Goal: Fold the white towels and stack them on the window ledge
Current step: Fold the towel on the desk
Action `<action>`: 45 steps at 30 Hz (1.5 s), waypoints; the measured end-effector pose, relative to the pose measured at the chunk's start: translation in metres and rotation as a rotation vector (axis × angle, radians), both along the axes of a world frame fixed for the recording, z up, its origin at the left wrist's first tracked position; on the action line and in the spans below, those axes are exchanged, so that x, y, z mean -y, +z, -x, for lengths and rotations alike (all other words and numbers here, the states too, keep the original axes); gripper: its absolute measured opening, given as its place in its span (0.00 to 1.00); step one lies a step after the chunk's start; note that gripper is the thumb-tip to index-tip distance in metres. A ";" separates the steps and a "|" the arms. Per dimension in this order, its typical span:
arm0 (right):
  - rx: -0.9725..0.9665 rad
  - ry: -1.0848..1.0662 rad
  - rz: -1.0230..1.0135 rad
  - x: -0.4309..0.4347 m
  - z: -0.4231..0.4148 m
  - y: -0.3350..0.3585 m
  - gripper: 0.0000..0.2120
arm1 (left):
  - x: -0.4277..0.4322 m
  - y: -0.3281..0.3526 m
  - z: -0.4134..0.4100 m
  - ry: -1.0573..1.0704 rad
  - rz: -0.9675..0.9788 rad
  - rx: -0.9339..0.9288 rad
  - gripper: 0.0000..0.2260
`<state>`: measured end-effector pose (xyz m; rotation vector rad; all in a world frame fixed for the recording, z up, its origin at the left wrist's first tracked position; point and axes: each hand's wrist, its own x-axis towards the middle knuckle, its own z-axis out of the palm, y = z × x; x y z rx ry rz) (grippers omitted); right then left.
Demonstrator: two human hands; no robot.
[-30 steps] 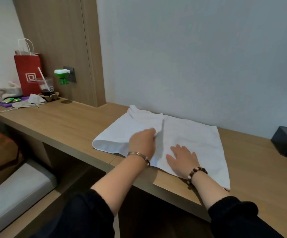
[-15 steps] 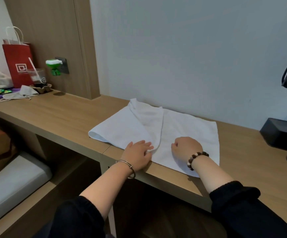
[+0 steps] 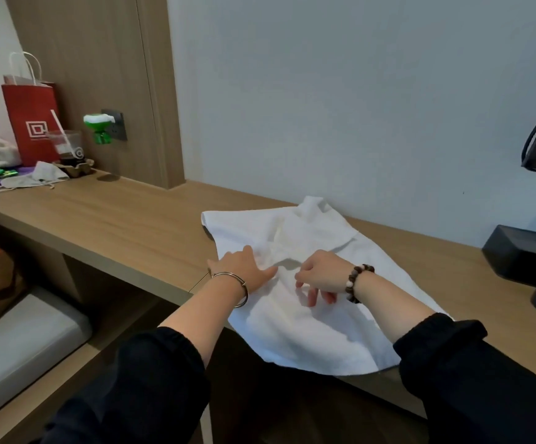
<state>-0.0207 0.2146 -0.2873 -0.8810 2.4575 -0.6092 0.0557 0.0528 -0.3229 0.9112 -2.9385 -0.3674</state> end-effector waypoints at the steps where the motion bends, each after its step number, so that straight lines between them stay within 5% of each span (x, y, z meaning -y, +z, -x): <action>1: -0.064 -0.020 0.001 -0.001 0.006 0.001 0.11 | 0.000 -0.004 0.001 -0.012 0.003 -0.009 0.28; 6: -0.429 -0.258 0.009 -0.001 0.053 -0.003 0.10 | 0.012 -0.026 0.008 -0.088 0.112 0.114 0.34; 16: -0.096 -0.615 0.085 -0.014 0.126 -0.010 0.12 | 0.040 -0.033 0.021 -0.157 0.141 0.109 0.32; 26: -0.087 -0.748 0.138 0.002 0.147 -0.008 0.14 | 0.044 -0.033 0.026 -0.165 0.146 0.088 0.30; 33: -0.294 -1.124 0.843 -0.028 0.140 0.001 0.12 | 0.041 -0.029 0.023 -0.167 0.116 0.067 0.29; 36: -0.335 -1.102 0.621 -0.052 0.132 -0.017 0.11 | 0.042 -0.028 0.022 -0.169 0.111 0.051 0.28; 41: -0.566 -0.690 -0.312 -0.068 0.121 -0.037 0.09 | 0.043 -0.029 0.023 -0.159 0.091 -0.003 0.25; 45: -0.576 -0.563 -0.486 -0.063 0.108 -0.030 0.11 | 0.043 -0.030 0.024 -0.143 0.053 -0.016 0.23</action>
